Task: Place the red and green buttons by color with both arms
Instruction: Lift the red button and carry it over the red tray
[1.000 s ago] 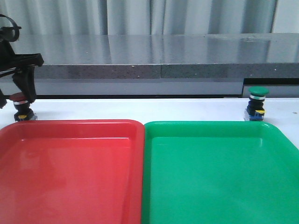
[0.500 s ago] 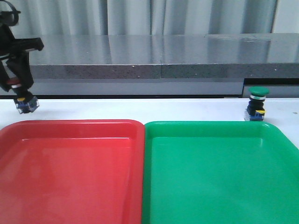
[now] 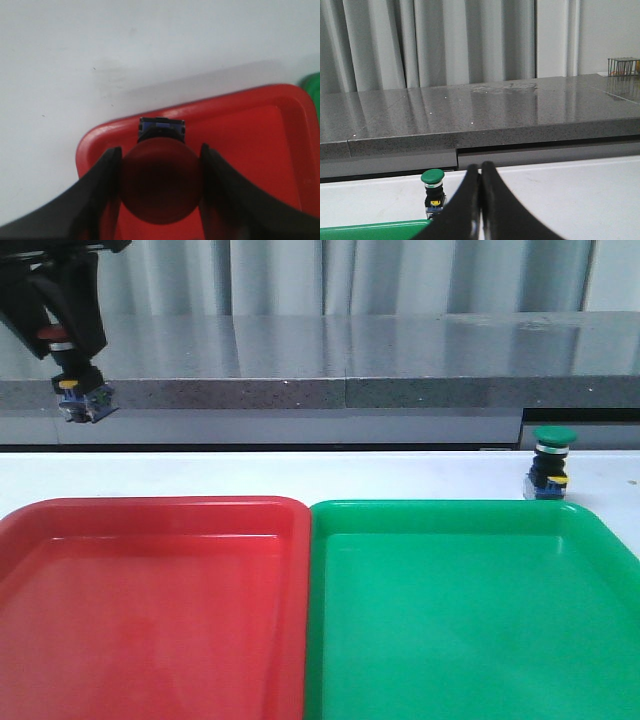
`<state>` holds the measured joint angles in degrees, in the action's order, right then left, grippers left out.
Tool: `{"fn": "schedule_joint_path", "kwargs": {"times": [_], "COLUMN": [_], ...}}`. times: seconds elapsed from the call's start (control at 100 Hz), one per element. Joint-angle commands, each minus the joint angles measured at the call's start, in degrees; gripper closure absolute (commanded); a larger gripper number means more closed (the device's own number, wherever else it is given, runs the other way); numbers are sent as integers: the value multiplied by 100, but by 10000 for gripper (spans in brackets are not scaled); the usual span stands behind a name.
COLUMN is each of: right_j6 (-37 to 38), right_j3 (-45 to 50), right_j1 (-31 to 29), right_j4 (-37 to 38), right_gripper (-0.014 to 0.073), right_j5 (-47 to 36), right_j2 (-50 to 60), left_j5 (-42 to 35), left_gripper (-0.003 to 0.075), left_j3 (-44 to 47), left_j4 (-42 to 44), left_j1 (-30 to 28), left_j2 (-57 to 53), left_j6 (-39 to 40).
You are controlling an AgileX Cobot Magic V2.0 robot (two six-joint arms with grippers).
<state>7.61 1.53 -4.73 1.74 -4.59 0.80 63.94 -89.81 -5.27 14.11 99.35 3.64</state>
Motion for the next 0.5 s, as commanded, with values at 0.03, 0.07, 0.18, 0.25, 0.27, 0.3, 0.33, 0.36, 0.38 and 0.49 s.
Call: {"fn": "schedule_joint_path", "kwargs": {"times": [0.03,0.07,0.18,0.25,0.27,0.3,0.33,0.36,0.38,0.49], "right_j6": [-28,-28,-28,-28,-28,-28,-28,-28,-28,-28], "right_j3": [-101,-101,-101,-101,-101,-101,-101,-101,-101,-101], "right_j1": [-20,-20,-20,-20,-20,-20,-20,-20,-20,-20], "right_j4": [56,56,56,56,56,56,56,56,56,56], "right_gripper": [651,651,651,651,651,651,651,651,651,651], "right_j5": [-482,-482,-482,-482,-482,-482,-482,-482,-482,-482], "right_j2": [107,107,107,107,107,107,107,107,107,107], "left_j5": [-143,-213,-695,-1148,-1253,-1344,-1403,-1478,-1506,-1746], "left_gripper": [741,741,741,741,741,741,741,741,741,741], "left_j3": [322,560,1323,1771,1884,2009,2119,2222,2297,2649], "left_j4": [135,149,149,149,149,149,149,138,138,110], "left_j1": [354,457,756,946,993,1052,1099,1124,1139,1165], "left_j2": [-483,-550,-751,-859,-864,-878,-878,-878,-878,-878], "left_j6": [345,462,682,698,713,713,728,728,738,738]}}
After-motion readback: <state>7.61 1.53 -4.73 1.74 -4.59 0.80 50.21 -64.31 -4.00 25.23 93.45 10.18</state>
